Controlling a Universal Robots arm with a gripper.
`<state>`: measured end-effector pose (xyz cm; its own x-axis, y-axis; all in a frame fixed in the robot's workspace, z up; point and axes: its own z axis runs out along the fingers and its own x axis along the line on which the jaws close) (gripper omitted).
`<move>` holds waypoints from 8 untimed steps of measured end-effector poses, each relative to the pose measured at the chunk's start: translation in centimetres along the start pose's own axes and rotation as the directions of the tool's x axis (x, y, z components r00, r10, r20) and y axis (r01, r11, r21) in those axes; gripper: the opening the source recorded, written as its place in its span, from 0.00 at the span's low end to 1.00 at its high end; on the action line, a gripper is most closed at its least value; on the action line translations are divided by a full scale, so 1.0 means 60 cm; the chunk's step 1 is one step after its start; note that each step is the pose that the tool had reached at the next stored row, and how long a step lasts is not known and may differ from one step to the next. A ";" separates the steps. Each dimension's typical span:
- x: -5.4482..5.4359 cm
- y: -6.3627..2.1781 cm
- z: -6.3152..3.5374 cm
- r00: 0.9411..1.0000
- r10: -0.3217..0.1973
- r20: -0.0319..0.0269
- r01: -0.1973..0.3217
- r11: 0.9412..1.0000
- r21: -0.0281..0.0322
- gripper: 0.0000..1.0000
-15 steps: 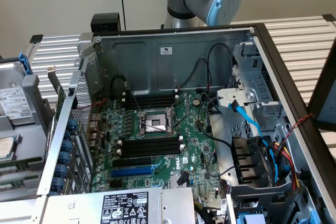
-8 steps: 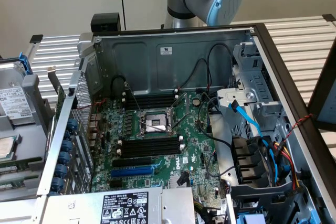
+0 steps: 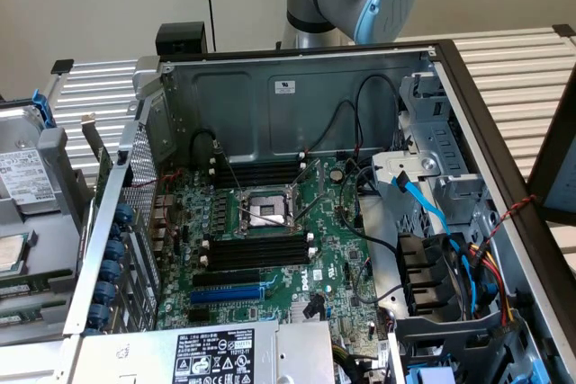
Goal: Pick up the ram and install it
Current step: 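Pick up the ram and move it above insertion slot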
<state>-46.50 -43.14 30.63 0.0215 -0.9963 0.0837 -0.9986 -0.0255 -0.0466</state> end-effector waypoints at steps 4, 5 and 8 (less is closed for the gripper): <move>0.000 0.000 0.001 1.000 0.000 0.001 0.000 1.000 0.000 0.10; 0.000 0.000 0.004 1.000 0.000 0.002 0.000 1.000 0.000 0.10; 0.000 0.001 0.013 1.000 0.000 0.002 0.000 1.000 0.000 0.10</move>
<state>-46.50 -43.18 29.85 0.0215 -0.9964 0.0815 -0.9986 -0.0253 -0.0466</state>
